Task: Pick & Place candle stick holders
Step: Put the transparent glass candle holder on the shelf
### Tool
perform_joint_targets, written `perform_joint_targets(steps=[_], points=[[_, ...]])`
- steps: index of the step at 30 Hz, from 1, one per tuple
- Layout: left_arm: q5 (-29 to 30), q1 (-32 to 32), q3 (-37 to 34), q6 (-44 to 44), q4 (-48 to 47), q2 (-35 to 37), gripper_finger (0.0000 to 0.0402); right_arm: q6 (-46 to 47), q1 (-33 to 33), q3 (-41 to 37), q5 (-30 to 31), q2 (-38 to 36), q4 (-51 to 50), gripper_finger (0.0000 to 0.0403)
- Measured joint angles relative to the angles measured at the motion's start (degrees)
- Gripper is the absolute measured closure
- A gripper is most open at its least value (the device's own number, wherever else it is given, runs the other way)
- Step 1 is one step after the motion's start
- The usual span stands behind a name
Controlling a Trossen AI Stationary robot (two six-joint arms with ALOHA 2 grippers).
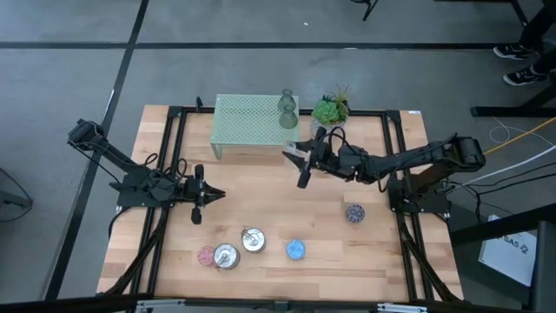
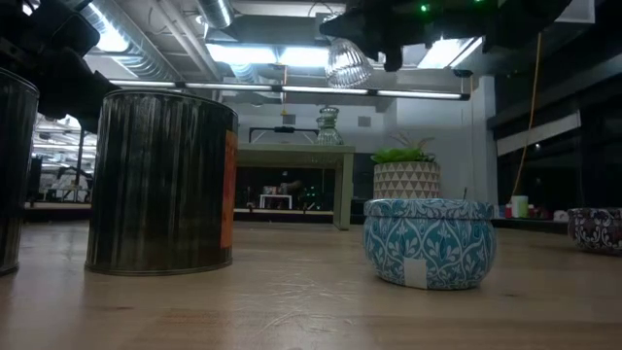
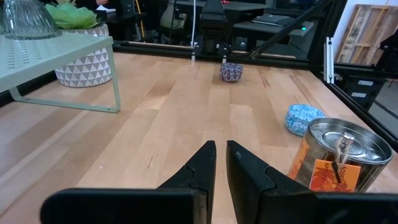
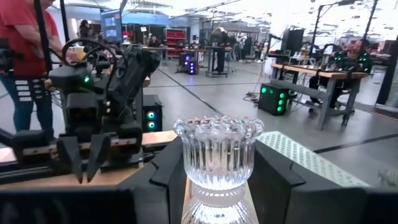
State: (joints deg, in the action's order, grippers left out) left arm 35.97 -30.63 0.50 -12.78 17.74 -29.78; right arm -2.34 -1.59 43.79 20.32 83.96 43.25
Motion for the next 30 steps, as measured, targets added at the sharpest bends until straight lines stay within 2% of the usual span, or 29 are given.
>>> perform_joint_targets(steps=[6,10,15,20,23,30], points=[[0.0,0.0,0.0,0.0,0.0,0.0,0.0370,-2.7,2.2,6.5,1.4,1.0,-7.1,0.0268],[0.0,0.0,0.0,0.0,0.0,0.0,0.0370,-1.7,5.0,9.9,2.1,4.2,-9.4,0.0268],[0.0,0.0,0.0,0.0,0.0,0.0,0.0370,2.9,7.9,10.4,2.1,10.2,-3.1,0.0268],[0.0,0.0,0.0,0.0,0.0,0.0,0.0370,3.4,8.6,10.4,2.1,15.1,1.2,0.0268],[0.0,0.0,0.0,0.0,0.0,0.0,0.0370,3.2,8.8,10.3,2.4,16.4,4.5,0.0268],[0.0,0.0,0.0,0.0,0.0,0.0,0.0370,3.4,9.0,5.9,8.0,16.9,8.4,0.0268]])
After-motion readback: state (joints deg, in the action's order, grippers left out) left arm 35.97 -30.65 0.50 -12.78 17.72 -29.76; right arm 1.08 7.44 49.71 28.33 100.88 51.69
